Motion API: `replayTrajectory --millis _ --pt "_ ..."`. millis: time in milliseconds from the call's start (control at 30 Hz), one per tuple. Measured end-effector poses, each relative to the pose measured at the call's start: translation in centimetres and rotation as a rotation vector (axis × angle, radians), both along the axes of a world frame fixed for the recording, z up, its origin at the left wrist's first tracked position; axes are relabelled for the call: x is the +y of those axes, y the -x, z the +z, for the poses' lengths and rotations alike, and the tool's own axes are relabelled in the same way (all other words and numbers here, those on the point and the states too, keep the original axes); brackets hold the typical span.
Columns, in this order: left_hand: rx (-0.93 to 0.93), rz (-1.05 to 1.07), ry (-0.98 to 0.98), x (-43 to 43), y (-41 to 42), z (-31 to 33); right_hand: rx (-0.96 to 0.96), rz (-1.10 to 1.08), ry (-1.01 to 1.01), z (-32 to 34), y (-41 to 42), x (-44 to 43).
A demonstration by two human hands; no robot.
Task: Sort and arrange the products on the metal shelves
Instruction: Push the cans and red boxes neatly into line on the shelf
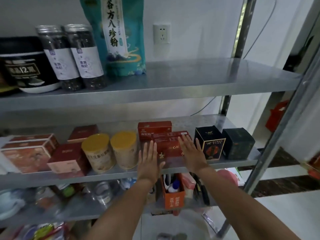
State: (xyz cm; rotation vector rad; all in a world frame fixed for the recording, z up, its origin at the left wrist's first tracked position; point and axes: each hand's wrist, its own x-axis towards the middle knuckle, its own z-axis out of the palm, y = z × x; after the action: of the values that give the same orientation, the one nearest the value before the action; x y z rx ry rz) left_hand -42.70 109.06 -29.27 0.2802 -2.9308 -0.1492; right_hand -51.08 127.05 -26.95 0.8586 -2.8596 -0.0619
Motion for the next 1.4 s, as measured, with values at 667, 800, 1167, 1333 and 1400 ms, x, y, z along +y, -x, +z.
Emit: replayTrajectory --millis 667,800,1167,1333,1400 --pt "0.409 -0.149 -1.092 -0.7 0.5 2.9 -0.23 0.203 0.794 0.0 2.6 3.1" --pt "0.366 -0.165 -1.245 -0.5 -0.2 4.3 -0.584 0.224 1.067 1.8 2.8 3.5" --pt "0.367 0.204 -1.38 -0.5 -0.6 6.3 -1.031 -0.056 1.439 5.1 -0.5 2.9" --pt "0.358 0.292 -1.481 -0.7 -1.0 7.4 -1.263 0.0 1.355 4.8 -2.3 3.4" --pt "0.321 0.279 -1.523 -1.1 -1.7 8.0 -1.254 -0.031 1.414 4.9 -2.8 3.4"
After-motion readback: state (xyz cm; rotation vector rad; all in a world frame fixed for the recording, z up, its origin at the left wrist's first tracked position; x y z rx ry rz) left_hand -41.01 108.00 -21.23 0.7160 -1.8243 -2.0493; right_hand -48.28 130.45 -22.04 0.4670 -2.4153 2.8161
